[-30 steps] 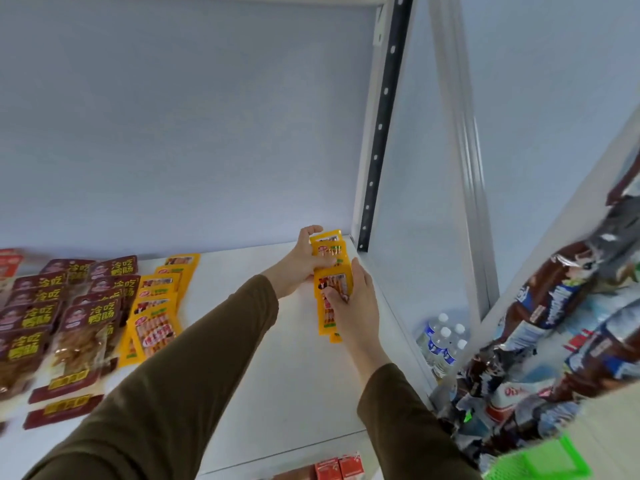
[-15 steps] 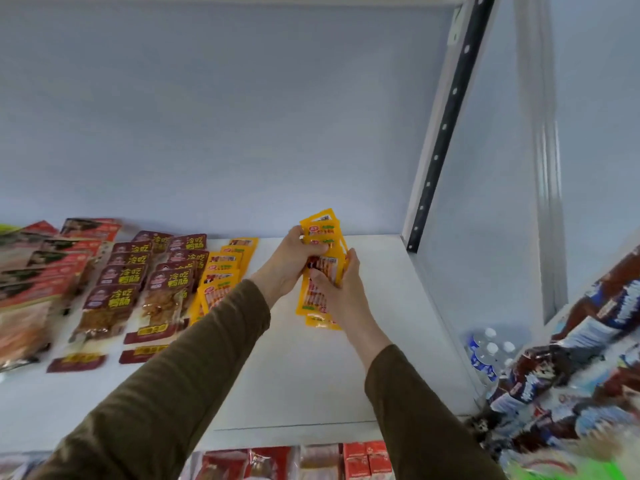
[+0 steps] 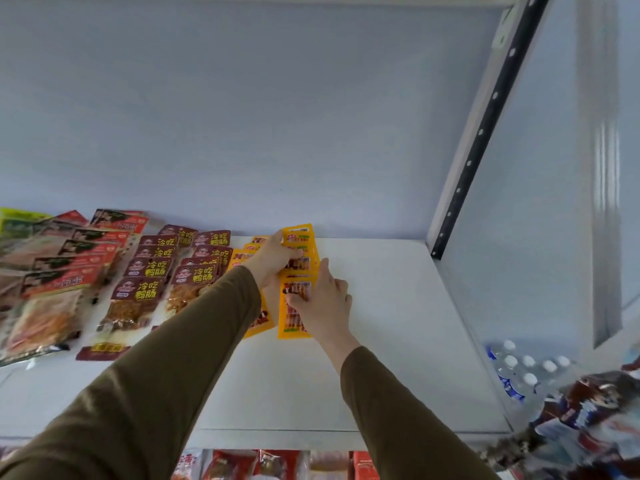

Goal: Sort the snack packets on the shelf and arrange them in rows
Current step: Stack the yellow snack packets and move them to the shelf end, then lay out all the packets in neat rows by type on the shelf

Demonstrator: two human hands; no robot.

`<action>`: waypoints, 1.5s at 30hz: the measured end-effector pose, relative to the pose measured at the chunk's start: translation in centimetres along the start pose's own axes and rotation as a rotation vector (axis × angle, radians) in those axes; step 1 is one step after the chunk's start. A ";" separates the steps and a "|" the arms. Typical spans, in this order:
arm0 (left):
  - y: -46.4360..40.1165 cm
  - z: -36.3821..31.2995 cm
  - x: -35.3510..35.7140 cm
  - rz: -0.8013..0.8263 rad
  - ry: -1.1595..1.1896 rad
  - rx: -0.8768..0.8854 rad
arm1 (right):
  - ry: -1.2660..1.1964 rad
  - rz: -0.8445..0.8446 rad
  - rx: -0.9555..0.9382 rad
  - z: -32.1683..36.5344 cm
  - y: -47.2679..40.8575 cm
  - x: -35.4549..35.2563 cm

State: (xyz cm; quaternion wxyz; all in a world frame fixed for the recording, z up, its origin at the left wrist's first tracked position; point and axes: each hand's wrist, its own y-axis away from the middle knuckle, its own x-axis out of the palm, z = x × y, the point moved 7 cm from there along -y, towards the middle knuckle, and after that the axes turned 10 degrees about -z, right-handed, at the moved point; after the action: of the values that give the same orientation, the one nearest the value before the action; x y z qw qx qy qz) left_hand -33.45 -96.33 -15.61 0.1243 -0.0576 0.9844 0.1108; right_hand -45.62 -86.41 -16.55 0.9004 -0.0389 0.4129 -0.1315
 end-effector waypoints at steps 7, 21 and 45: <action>0.0 -0.5 0.6 -0.002 -0.246 0.094 | 0.050 0.049 -0.008 -0.7 0.9 0.8; 7.9 -2.0 -7.0 -0.116 -0.527 0.452 | -0.160 -0.202 -0.095 2.0 2.0 -6.0; 23.5 7.5 -33.1 -0.560 -0.883 0.397 | 0.016 0.035 -0.779 24.8 13.8 7.9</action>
State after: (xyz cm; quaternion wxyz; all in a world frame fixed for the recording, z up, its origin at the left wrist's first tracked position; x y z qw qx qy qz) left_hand -3.18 -69.01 -9.42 0.5581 -0.2404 0.7879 -0.1002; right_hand -19.20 -76.22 -8.56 0.8171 -0.3697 0.4395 0.0504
